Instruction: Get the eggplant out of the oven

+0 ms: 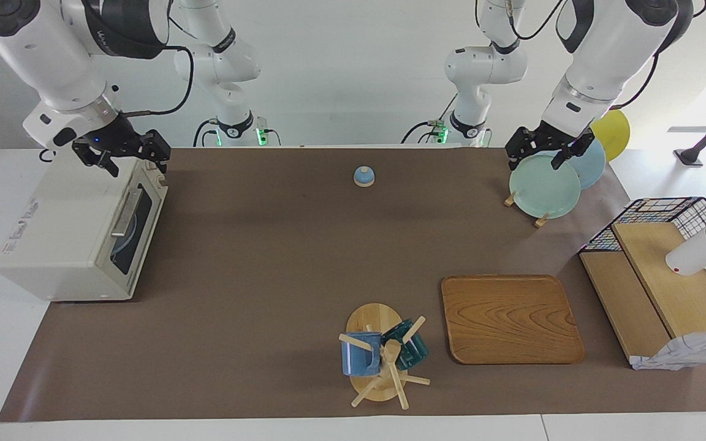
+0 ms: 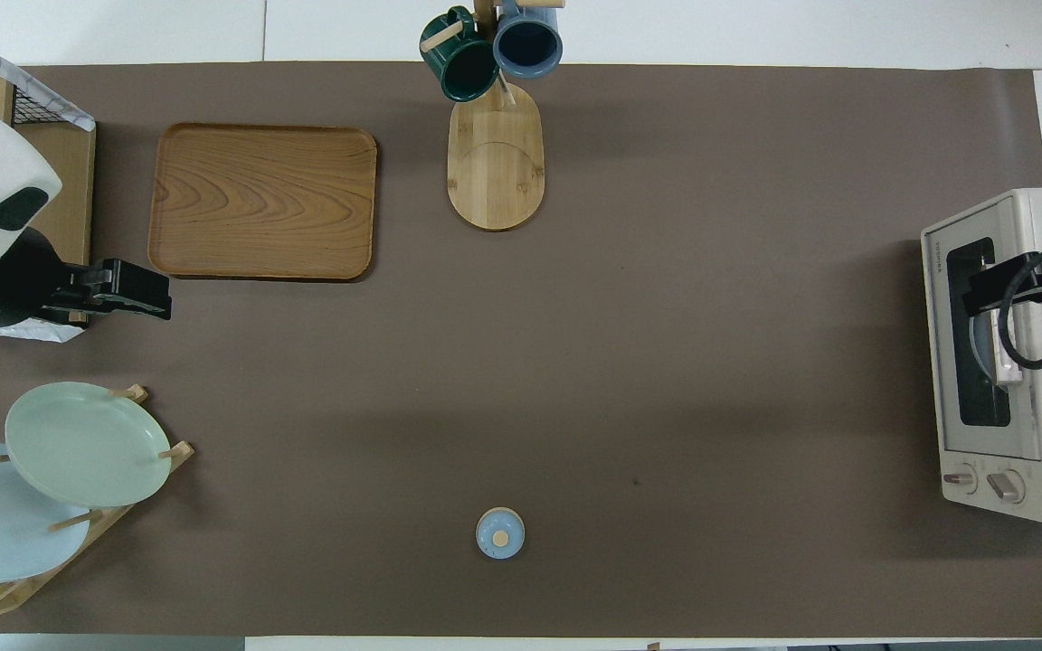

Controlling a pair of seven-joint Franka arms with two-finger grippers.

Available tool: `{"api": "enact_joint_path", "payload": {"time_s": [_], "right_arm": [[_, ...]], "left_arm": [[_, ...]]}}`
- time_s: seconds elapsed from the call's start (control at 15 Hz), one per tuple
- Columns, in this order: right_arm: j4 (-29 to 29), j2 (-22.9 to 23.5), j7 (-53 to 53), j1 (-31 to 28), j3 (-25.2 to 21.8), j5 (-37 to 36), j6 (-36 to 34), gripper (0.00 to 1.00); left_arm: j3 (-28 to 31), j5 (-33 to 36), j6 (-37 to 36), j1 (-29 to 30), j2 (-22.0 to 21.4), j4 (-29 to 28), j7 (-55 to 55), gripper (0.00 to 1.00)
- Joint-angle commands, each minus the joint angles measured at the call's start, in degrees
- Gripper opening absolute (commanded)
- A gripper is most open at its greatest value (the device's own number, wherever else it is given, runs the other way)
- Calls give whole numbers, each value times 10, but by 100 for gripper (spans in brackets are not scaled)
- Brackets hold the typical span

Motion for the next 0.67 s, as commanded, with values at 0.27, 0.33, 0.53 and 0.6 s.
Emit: {"api": "enact_joint_path", "payload": {"time_s": [0.27, 0.33, 0.53, 0.6], "right_arm": [[-7, -10, 0, -6, 3, 8, 3, 100], [-7, -11, -2, -2, 3, 5, 4, 100], [-28, -18, -3, 2, 6, 5, 36, 0], [-52, -27, -20, -3, 6, 6, 66, 0]], "left_arm": [[-3, 8, -7, 7, -5, -1, 4, 100], [-3, 8, -7, 7, -5, -1, 4, 100], [-3, 8, -7, 7, -5, -1, 4, 100], [-3, 8, -7, 7, -5, -1, 4, 100]]}}
